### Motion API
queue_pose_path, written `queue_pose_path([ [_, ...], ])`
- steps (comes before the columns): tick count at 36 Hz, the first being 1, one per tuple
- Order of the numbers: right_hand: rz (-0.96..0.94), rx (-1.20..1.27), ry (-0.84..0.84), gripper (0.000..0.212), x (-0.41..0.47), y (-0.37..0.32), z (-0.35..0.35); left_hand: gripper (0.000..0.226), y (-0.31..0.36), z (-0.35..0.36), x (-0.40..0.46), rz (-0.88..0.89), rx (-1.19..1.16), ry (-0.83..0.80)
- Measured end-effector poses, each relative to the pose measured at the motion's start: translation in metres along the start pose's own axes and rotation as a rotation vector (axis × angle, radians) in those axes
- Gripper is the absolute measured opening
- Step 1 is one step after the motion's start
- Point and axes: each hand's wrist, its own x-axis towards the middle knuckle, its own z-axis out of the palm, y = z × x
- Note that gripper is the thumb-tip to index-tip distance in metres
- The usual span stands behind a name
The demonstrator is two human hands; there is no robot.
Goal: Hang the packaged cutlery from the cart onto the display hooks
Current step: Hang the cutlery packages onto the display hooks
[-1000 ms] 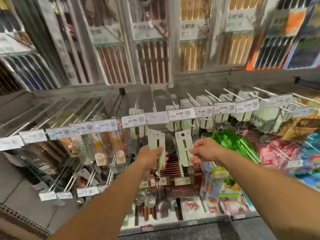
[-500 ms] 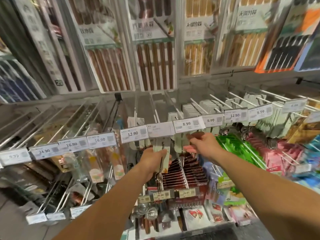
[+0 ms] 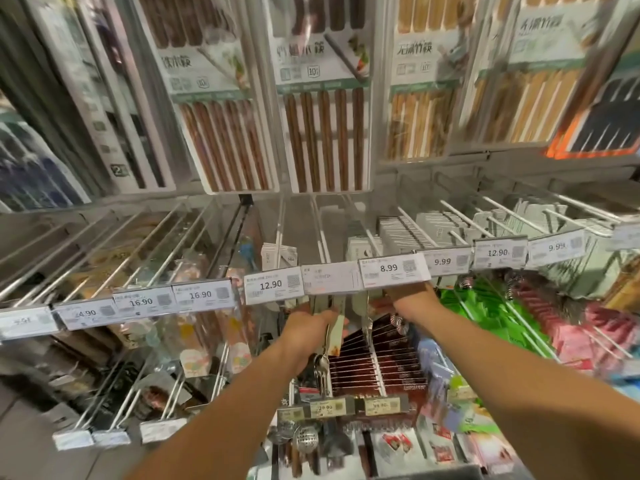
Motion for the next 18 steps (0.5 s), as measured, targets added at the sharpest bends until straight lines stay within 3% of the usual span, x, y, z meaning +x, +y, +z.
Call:
queue_pose_path([
  [4,0.035,-0.013,0.05,0.014,0.004,0.0,0.004,0.017,-0.001,0.002,0.003,0.013,-0.02,0.007],
  [7,0.103,-0.07,0.13,0.024,0.005,0.003,0.004,0.013,-0.008,0.004,0.006,0.014,-0.008,-0.01],
  [11,0.067,-0.47,0.143,0.05,-0.011,0.007,0.001,0.029,-0.021,0.005,0.012,0.05,0.072,0.018],
  [16,0.153,-0.197,-0.275,0.039,-0.036,0.016,0.0,0.027,-0.033,0.011,0.011,0.054,0.02,-0.041],
  [18,0.142,-0.095,-0.368,0.035,-0.044,0.019,-0.005,0.027,-0.035,0.014,0.012,0.064,-0.019,-0.058],
])
